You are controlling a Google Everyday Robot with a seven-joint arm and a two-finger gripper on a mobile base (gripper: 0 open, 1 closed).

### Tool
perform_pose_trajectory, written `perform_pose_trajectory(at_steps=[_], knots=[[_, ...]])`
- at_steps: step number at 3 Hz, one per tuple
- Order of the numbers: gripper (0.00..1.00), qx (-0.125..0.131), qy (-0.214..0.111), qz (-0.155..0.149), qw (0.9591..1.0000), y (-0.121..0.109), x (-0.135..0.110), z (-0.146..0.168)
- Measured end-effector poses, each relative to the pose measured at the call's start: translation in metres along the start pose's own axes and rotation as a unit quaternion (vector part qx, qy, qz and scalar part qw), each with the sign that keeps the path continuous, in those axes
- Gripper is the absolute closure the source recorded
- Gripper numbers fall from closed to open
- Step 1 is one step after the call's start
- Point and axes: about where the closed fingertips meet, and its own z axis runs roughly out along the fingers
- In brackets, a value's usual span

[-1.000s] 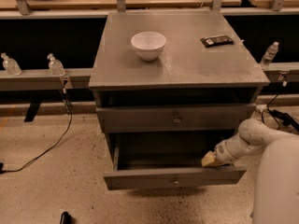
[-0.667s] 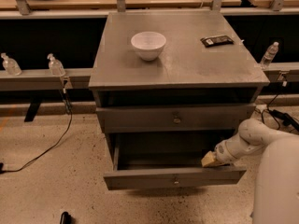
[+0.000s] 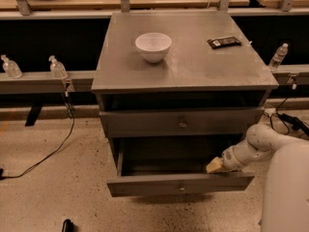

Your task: Open middle drawer

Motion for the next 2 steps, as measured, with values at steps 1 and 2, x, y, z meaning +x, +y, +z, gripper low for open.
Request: perform_pose_trajectory(at_steps=[1,2], knots=[[0.28,0.004,-0.005,-0.021,0.9998,0.0097,-0.0037,0.0060],[0.60,0.002,-0.001,-0.029,0.9996,0.0148,-0.0074,0.0101]])
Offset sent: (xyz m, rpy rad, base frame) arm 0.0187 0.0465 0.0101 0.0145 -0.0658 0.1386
